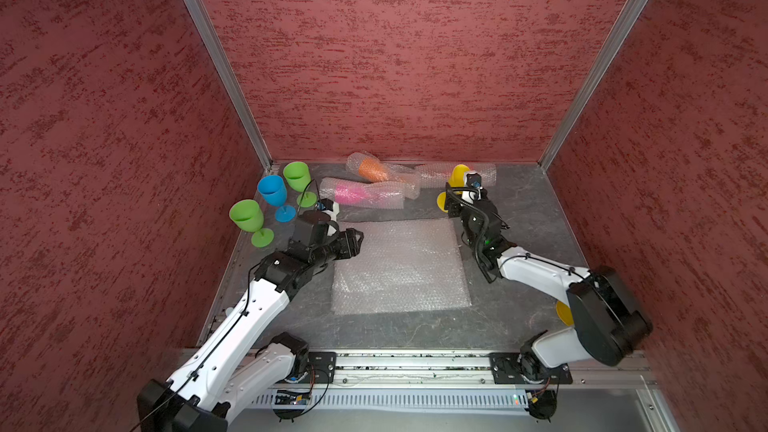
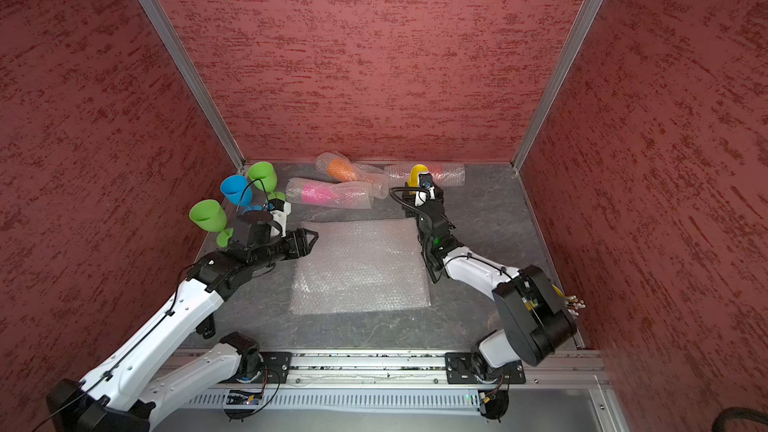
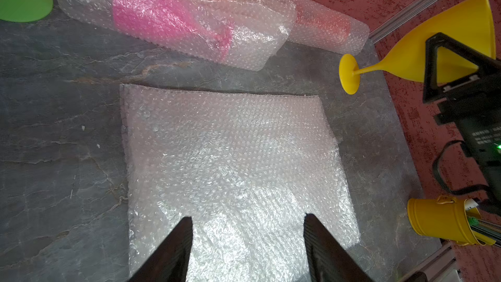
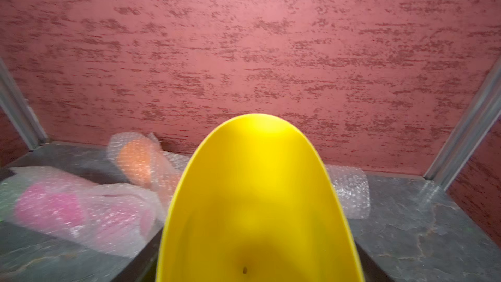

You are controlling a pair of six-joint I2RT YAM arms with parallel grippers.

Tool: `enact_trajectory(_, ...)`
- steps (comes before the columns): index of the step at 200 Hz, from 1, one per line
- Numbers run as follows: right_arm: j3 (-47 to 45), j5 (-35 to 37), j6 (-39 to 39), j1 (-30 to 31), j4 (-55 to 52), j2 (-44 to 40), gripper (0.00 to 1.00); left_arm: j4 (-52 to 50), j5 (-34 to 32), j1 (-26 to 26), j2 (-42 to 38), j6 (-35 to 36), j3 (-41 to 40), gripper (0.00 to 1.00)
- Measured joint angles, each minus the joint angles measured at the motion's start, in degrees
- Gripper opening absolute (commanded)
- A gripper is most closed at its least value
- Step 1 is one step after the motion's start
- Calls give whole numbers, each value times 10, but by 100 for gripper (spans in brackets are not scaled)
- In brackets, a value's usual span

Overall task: Unpack wine glasses from bubble wrap
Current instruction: Place the wine glass at the center of the board.

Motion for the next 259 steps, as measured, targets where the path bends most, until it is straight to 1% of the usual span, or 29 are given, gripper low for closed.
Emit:
enact_trajectory(34, 0, -1, -5, -54, 21, 67, 73, 0, 1, 2, 2, 0, 0, 66)
enact_trajectory(56, 0, -14, 0, -82, 29, 88, 74, 2, 2, 3, 7, -1, 0, 66)
enact_trajectory(80, 5, -27, 2, -97, 40, 108, 74, 4, 5, 3, 11, -2, 0, 66)
enact_trajectory(104, 31, -47, 2, -98, 46, 132, 74, 4, 5, 3, 11, -2, 0, 66)
enact_trajectory(135, 91, -88, 16, -97, 48, 167, 74, 4, 5, 3, 11, -2, 0, 66)
enact_trajectory(156, 139, -106, 34, -95, 33, 193, 74, 4, 6, 4, 11, -2, 0, 66)
enact_trajectory(176, 166, -114, 42, -88, 12, 212, 75, 4, 8, 6, 11, -2, 0, 66)
enact_trajectory(259, 190, -117, 42, -43, -21, 260, 76, 4, 14, 6, 11, -2, 0, 66)
